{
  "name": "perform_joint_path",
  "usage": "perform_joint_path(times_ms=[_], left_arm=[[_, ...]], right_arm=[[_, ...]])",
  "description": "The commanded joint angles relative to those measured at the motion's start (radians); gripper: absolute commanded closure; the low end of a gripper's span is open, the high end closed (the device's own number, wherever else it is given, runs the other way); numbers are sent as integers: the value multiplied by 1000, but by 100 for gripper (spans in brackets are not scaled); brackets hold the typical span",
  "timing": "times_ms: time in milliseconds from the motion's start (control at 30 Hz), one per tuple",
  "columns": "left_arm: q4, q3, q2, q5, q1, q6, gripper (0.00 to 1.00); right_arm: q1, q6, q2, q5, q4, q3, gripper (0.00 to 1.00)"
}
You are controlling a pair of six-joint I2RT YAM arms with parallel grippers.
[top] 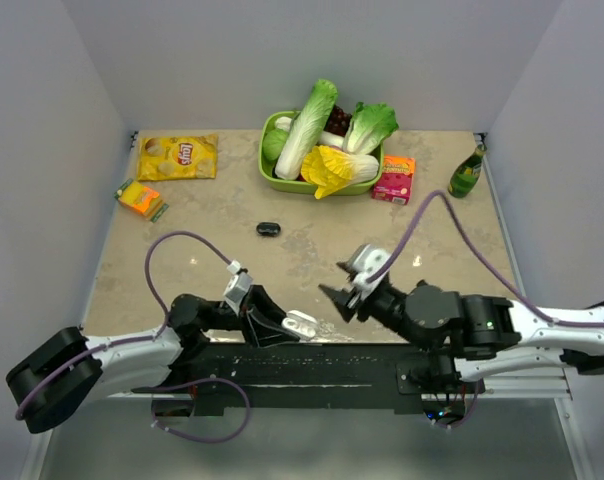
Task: Insert the wireless bluetooth earbuds into the charging case
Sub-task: Place the earbud in the charging case, then move the earbud to the center of the board.
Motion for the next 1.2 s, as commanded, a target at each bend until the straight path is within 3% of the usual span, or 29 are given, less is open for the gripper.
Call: perform_joint_path(times_ms=[0, 67, 167, 500, 633, 733, 900, 1167], left_arm=[[42, 7, -106, -170, -4, 149, 100], [-19, 17, -156, -209, -7, 215, 100], [-107, 40, -201, -260, -14, 289, 100], [-314, 25, -316, -537, -103, 410, 100], [-408, 13, -409, -589, -105, 410, 100], [-439, -3, -459, -594, -106, 406, 100], [-469, -12, -477, -594, -106, 399, 100], [-448, -27, -462, -583, -106, 389, 100]], right_arm=[[-184, 251, -65, 173, -24, -58, 45], [-371, 314, -77, 10, -31, -136, 45], [-493, 405, -70, -138, 2, -240, 45], [-577, 615, 115, -234, 195, -426, 46], [-698, 629, 188, -369, 290, -498, 47], [-712, 629, 263, -400, 345, -526, 48], [-712, 645, 330, -424, 399, -535, 68], [-714, 668, 357, -381, 388, -543, 83]])
